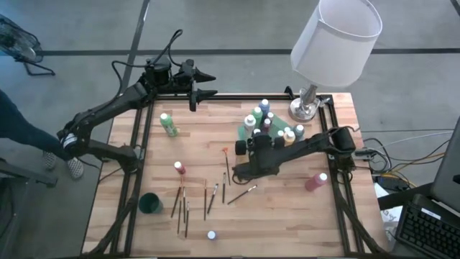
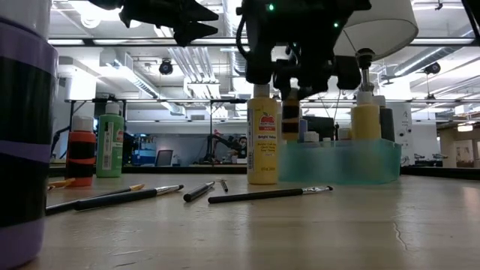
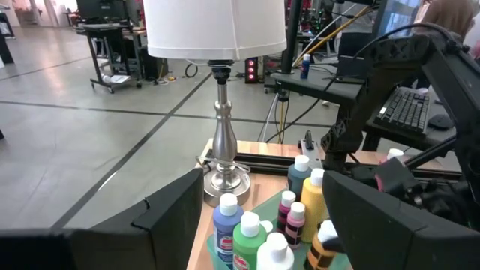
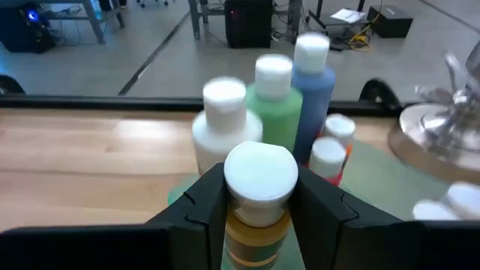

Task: Pick & Place Paint Supplies
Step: Put the small yellow paint bottle into the green bin

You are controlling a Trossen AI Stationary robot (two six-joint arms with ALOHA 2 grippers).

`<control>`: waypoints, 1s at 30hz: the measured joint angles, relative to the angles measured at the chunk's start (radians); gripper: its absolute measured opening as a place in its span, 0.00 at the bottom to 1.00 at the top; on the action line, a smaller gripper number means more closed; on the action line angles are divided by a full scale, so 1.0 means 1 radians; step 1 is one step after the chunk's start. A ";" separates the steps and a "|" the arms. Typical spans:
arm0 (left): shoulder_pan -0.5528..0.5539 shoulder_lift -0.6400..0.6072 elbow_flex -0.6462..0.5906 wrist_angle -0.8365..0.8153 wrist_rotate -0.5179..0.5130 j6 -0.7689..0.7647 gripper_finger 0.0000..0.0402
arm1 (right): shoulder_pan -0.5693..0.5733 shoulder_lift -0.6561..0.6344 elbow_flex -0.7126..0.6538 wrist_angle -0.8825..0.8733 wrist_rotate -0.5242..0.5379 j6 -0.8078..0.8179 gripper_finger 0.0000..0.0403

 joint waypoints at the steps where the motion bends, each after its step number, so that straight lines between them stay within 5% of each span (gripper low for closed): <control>1: 0.000 0.000 0.000 0.000 0.000 -0.001 0.69 | 0.004 0.006 0.000 -0.015 -0.004 0.021 0.27; 10: 0.000 0.000 0.000 0.000 0.000 -0.002 0.69 | 0.036 0.011 -0.100 -0.064 -0.005 0.269 0.27; 30: 0.000 0.000 0.000 0.000 -0.003 -0.015 0.69 | -0.092 0.010 -0.132 0.118 -0.075 0.167 0.27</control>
